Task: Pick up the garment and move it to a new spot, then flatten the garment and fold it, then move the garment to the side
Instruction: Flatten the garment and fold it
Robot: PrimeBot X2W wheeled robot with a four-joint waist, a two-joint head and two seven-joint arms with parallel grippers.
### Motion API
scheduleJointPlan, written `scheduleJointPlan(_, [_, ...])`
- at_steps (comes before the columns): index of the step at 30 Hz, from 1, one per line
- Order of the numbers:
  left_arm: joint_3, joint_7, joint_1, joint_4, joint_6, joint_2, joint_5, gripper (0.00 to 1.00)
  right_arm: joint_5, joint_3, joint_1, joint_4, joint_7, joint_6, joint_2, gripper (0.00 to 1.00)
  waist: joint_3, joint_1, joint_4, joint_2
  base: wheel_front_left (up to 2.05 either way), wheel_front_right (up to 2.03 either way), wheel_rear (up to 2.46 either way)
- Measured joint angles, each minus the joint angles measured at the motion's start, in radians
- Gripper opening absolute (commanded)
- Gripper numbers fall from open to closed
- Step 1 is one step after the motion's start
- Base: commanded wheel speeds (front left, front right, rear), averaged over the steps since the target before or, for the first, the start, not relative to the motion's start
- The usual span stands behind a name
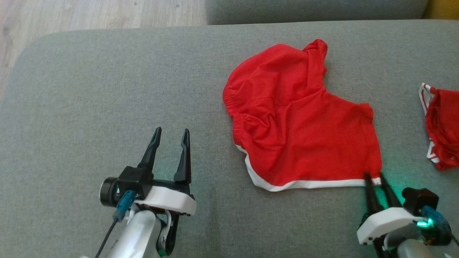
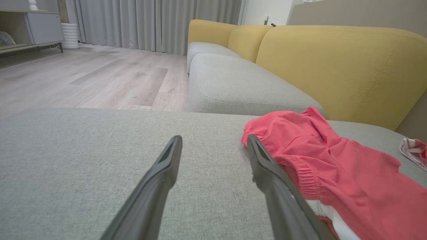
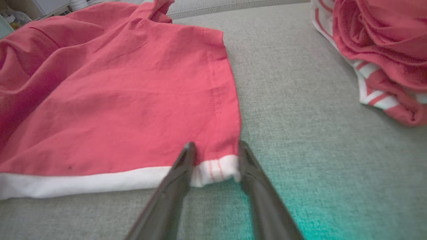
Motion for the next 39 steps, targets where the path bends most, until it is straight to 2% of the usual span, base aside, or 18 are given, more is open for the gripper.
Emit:
scheduleJointPlan(4, [0.0,0.0,-0.001,0.013,-0.002,0.0,0.009,1.0,0.005,-0.03,-0.008,0.013,-0.001,0.0,0.001,0.0,0.002,0.0,-0.001,0.0,0.0,0.0,0.0])
scheduleJointPlan(7, [-0.004,0.0,-0.002,0.026,-0.023,0.0,0.017,1.0,0.005,-0.064,-0.018,0.021,-0.002,0.0,0.001,0.0,0.001,0.0,-0.006,0.0,0.0,0.0,0.0])
scheduleJointPlan(9, [-0.019,0.0,-0.005,0.046,-0.053,0.0,0.03,1.0,0.005,-0.081,-0.018,0.028,-0.002,0.0,0.001,0.0,0.0,0.0,-0.013,0.0,0.0,0.0,0.0])
scheduleJointPlan(13, [-0.102,0.0,-0.022,0.118,-0.141,0.015,0.065,1.0,0.021,-0.113,-0.024,0.042,-0.002,0.0,0.001,0.0,-0.002,-0.0001,-0.028,0.0,0.0,0.0,0.0])
scheduleJointPlan(17, [-0.188,0.005,-0.063,0.177,-0.176,0.029,0.068,1.0,0.019,-0.133,-0.05,0.054,-0.001,0.0,0.001,0.0,0.002,-0.0001,-0.039,0.0,0.0,0.0,0.0])
scheduleJointPlan(21, [-0.257,0.006,-0.119,0.209,-0.177,0.042,0.043,1.0,0.014,-0.137,-0.064,0.059,-0.001,0.0,0.001,0.0,0.011,0.0,-0.048,0.0,0.0,0.0,0.0])
scheduleJointPlan(27, [-0.41,0.038,-0.198,0.235,-0.178,0.056,-0.069,1.0,0.014,-0.122,-0.084,0.063,0.0,0.0,0.001,0.0,0.033,0.0,-0.066,0.0,0.0,0.0,0.0])
scheduleJointPlan(39, [-0.516,0.04,-0.289,0.309,-0.184,0.085,-0.203,1.0,0.016,-0.088,-0.104,0.062,-0.002,0.0,0.001,0.0,0.061,0.0,-0.096,0.0,0.0,0.0,0.0])
